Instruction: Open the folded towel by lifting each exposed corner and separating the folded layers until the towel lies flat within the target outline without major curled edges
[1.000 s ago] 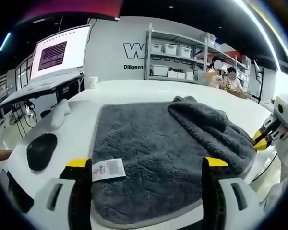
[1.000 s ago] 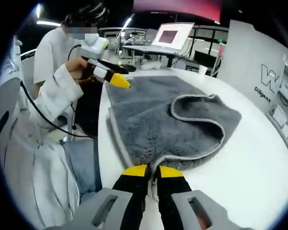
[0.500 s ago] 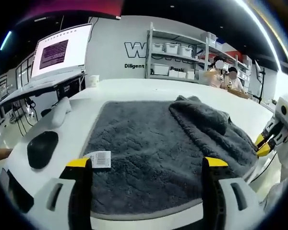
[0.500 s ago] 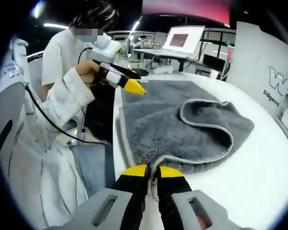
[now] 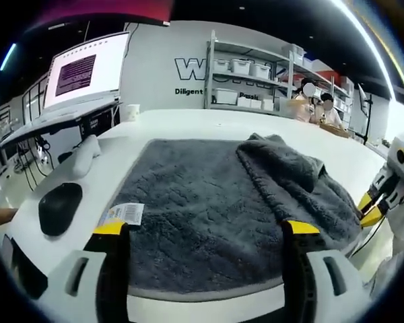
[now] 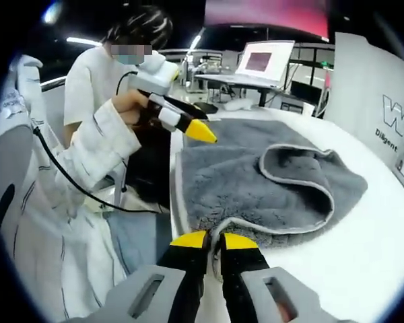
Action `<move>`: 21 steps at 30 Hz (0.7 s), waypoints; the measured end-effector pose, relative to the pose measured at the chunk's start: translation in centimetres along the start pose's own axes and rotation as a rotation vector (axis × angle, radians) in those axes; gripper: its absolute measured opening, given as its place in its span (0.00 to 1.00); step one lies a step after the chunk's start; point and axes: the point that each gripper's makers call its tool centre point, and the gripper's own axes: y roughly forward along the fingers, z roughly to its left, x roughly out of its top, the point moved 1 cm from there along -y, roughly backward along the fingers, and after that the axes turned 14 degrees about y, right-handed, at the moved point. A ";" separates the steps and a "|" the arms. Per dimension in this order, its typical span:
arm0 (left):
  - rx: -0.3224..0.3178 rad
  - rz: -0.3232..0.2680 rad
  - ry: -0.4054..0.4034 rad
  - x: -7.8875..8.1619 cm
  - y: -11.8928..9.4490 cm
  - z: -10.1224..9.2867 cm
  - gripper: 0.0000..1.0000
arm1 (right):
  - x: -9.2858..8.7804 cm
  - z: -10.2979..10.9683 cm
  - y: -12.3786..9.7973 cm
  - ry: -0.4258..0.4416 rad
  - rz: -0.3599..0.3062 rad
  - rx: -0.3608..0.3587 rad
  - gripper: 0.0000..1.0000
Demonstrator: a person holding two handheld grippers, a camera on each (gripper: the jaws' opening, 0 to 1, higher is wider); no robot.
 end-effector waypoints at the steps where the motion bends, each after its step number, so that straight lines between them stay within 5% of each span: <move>1: 0.000 0.000 0.000 0.0 0.0 0.0 0.93 | 0.1 0.1 0.1 0.000 -0.001 0.004 0.01; 21: 0.012 0.010 -0.004 -0.4 -0.1 0.6 0.93 | -0.2 0.8 -0.4 -0.059 -0.028 0.061 0.05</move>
